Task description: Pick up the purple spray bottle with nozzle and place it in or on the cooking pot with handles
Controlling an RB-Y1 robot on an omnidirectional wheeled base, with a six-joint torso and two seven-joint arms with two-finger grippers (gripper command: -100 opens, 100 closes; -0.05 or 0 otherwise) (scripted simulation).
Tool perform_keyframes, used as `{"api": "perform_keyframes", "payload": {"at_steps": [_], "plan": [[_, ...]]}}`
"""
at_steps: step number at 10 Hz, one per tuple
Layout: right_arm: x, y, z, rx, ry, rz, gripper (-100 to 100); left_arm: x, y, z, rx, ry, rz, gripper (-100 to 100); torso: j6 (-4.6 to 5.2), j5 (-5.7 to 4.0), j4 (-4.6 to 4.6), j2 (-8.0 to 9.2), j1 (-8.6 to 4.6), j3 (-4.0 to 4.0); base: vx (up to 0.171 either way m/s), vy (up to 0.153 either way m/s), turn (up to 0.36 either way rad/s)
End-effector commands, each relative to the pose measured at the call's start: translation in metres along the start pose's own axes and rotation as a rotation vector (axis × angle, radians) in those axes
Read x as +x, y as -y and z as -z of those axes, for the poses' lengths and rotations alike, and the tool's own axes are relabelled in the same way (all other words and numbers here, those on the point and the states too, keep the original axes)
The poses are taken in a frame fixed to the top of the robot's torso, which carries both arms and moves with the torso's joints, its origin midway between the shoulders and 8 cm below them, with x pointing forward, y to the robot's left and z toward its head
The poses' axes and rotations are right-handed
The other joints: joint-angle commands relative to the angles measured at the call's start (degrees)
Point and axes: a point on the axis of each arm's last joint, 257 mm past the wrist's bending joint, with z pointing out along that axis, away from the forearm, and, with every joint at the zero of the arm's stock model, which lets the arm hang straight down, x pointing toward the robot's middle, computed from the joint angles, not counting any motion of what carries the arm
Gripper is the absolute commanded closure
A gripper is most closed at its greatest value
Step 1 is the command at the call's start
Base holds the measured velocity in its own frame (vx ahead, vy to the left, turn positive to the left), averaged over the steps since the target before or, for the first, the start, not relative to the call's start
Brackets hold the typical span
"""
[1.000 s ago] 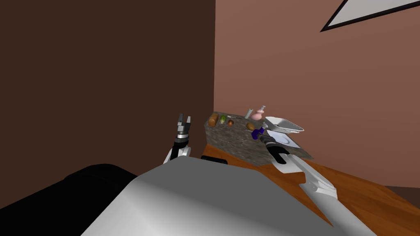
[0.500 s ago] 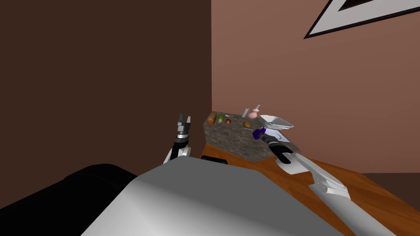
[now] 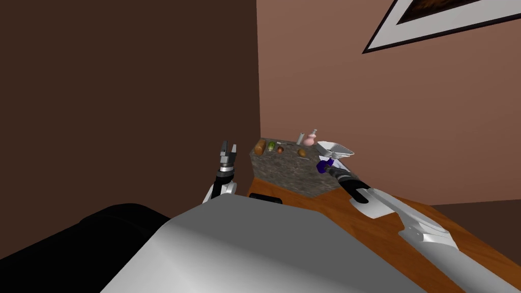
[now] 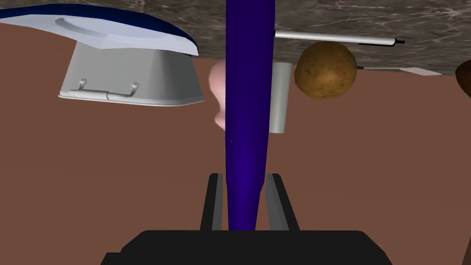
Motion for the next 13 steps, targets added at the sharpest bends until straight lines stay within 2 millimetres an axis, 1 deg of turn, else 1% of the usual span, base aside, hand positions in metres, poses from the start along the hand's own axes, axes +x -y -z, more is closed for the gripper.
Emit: {"api": "perform_keyframes", "payload": {"at_steps": [1, 4, 6, 7, 10, 13], "plan": [[-0.004, 0.01, -0.001, 0.011, -0.01, 0.007, 100, 0.0, 0.0, 0.0, 0.0, 0.0, 0.0, 0, 0.0, 0.0, 0.0, 0.0, 0.0, 0.0, -0.021, -0.067, -0.009], [-0.014, 0.029, -0.003, 0.039, -0.021, 0.015, 100, 0.0, 0.0, 0.0, 0.0, 0.0, 0.0, 0, -0.07, 0.0, -0.01, -0.15, -0.09, -0.07, -0.001, -0.084, 0.04], [-0.025, 0.044, -0.005, 0.064, -0.021, 0.015, 100, 0.0, 0.0, 0.0, 0.0, 0.0, 0.0, 0, -0.1, -0.03, -0.01, -0.17, -0.23, -0.08, 0.013, -0.13, 0.108], [-0.037, 0.06, -0.006, 0.093, -0.015, 0.011, 100, 0.0, 0.0, 0.0, 0.0, 0.0, 0.0, 0, -0.14, -0.04, -0.02, -0.26, -0.29, -0.13, 0.05, -0.157, 0.228], [-0.06, 0.086, -0.008, 0.142, 0.003, -0.004, 100, 0.0, 0.0, 0.0, 0.0, 0.0, 0.0, 0, -0.21, -0.12, -0.05, -0.48, -0.63, -0.25, 0.043, -0.217, 0.222], [-0.085, 0.111, -0.008, 0.192, 0.028, -0.025, 100, 0.0, 0.0, 0.0, 0.0, 0.0, 0.0, 0, -0.25, -0.15, -0.06, -0.54, -0.6, -0.29, 0.046, -0.212, 0.227]]}}
